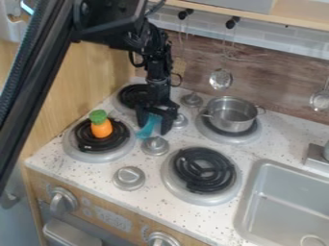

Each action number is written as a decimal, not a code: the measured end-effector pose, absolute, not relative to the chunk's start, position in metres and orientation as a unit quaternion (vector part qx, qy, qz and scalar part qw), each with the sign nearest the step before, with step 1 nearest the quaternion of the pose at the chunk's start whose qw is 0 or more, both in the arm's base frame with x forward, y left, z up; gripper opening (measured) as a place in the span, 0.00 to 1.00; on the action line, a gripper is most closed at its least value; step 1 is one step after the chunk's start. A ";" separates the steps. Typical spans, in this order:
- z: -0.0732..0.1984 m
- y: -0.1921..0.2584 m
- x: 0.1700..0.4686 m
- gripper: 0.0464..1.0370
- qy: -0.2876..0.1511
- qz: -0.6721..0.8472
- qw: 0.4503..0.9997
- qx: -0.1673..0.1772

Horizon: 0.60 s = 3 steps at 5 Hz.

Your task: Move the blue brush over the lower right stove

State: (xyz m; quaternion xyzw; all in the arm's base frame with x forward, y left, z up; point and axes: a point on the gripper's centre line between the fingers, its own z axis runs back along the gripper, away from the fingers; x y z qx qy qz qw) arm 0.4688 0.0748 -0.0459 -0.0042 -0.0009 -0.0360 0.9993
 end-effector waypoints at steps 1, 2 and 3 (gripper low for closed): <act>-0.050 0.076 0.468 0.41 0.005 -0.034 0.999 0.000; -0.050 0.078 0.467 0.30 0.011 -0.035 0.999 0.004; -0.051 0.078 0.466 0.29 0.012 -0.036 0.999 0.005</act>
